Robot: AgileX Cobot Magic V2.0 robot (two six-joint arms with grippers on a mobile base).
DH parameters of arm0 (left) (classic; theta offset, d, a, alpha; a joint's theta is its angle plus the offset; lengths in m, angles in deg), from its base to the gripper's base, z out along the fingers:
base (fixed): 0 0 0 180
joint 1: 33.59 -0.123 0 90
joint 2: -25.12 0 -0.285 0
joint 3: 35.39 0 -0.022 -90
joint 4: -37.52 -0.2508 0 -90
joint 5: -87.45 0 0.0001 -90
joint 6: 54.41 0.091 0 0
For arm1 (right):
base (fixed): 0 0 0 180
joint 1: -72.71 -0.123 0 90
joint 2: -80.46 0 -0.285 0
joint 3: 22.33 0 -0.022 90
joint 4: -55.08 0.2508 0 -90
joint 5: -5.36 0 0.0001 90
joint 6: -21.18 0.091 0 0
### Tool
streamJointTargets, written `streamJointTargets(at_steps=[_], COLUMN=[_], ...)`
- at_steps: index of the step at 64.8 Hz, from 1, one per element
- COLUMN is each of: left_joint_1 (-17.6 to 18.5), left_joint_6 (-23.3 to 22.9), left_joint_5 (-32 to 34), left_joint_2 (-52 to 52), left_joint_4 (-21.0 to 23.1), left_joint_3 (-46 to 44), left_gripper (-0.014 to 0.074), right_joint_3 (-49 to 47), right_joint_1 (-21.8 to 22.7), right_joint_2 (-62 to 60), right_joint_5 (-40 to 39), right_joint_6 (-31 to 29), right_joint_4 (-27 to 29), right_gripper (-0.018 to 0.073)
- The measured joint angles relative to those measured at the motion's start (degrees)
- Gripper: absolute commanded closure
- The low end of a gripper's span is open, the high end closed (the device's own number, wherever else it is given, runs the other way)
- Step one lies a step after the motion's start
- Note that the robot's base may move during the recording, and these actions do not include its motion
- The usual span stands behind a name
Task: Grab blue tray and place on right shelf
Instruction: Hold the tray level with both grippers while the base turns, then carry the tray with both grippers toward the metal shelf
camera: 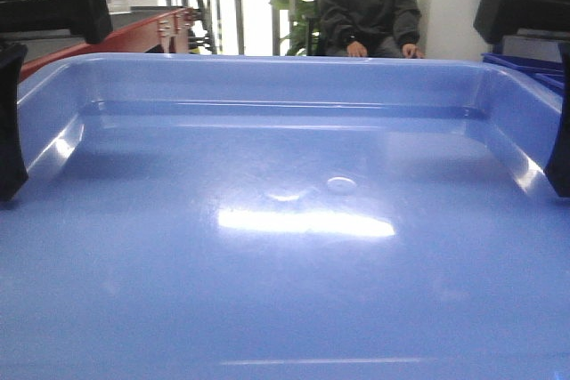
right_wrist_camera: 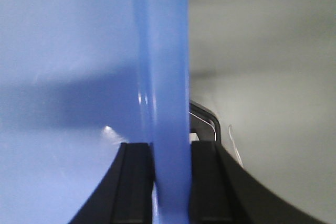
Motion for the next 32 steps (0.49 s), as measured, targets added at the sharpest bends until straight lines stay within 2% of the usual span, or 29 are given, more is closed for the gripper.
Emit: streamJointTargets(at_steps=[32], left_joint_1=[0.0], left_joint_6=[0.0], left_joint_5=[0.0], left_joint_2=[0.0], left_joint_4=[0.0], left_joint_3=[0.0], left_gripper=[0.0575], right_joint_3=[0.0], right_joint_1=[0.0], right_joint_2=[0.0], right_joint_5=[-0.1], right_joint_6=[0.0], right_joint_4=[0.0], right_gripper=[0.0345])
